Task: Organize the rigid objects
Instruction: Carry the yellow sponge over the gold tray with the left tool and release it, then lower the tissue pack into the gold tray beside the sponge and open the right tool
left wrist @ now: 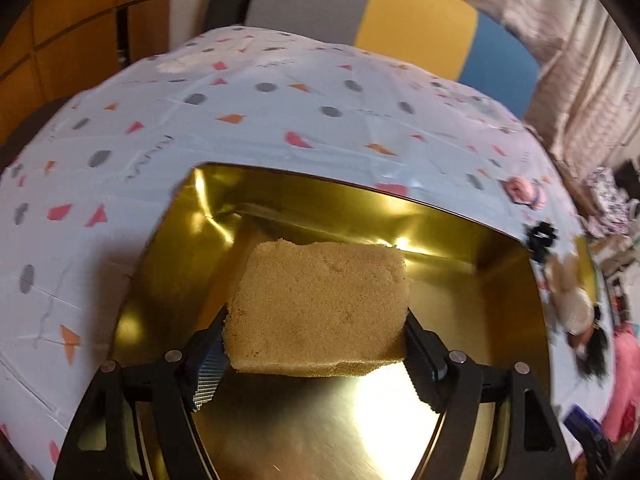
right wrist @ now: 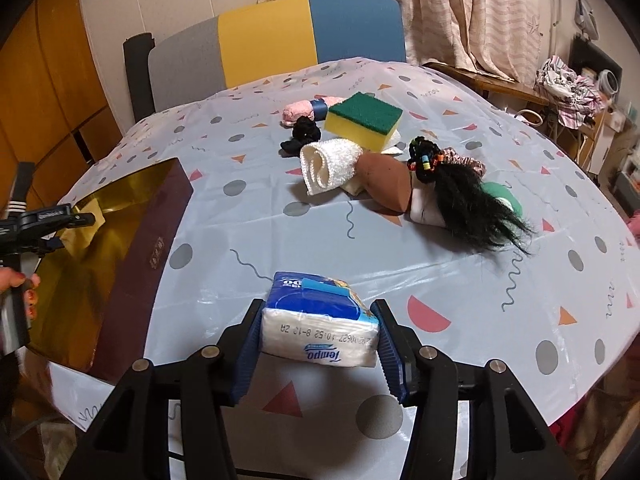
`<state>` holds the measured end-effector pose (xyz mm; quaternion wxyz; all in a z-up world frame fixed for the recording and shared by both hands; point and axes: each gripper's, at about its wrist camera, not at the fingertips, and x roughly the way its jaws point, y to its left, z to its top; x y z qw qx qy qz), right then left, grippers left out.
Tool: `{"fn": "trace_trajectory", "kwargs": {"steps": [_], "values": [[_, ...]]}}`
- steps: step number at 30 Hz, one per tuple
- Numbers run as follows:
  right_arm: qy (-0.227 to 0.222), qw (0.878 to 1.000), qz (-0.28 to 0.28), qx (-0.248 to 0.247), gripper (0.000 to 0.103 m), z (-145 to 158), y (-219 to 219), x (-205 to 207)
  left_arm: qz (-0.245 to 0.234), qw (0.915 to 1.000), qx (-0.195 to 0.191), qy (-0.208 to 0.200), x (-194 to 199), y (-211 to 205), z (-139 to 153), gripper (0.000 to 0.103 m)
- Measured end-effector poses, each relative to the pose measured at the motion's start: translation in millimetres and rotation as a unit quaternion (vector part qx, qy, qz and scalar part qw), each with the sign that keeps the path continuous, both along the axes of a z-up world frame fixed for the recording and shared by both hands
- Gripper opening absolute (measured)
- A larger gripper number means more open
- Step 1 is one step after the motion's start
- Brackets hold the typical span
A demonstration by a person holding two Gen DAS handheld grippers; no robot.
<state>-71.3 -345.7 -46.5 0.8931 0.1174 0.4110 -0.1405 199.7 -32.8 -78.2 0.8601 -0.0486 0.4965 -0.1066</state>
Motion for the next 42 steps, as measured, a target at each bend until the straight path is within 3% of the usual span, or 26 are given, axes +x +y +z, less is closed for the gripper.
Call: {"fn": "trace_trajectory", "kwargs": {"steps": [8,10,18,26,33,37,42], "values": [[-0.013,1.000,0.002,0.016,0.053,14,6,6,0.023,0.9993,-0.014,-0.027,14,11,19,0.096],[-0.018,1.000,0.006,0.022,0.053,18,10,9,0.025,0.9985,-0.036,-0.032,12,18,28,0.098],[-0.044,0.997,0.056,0.023,0.053,46,40,35,0.013,0.9949,-0.045,-0.089,-34,40,70,0.098],[-0.057,0.987,0.144,0.032,0.053,70,102,90,0.002,0.9941,-0.059,-0.091,-90,55,63,0.098],[-0.006,0.982,0.178,0.065,0.053,49,147,159,0.019,0.9948,-0.050,-0.087,-113,69,53,0.098],[0.026,0.982,0.166,0.080,0.053,26,158,193,0.036,0.9939,-0.057,-0.088,-116,82,52,0.098],[0.040,0.985,0.154,0.065,0.053,6,172,229,0.054,0.9923,-0.067,-0.089,-114,95,54,0.097]]}}
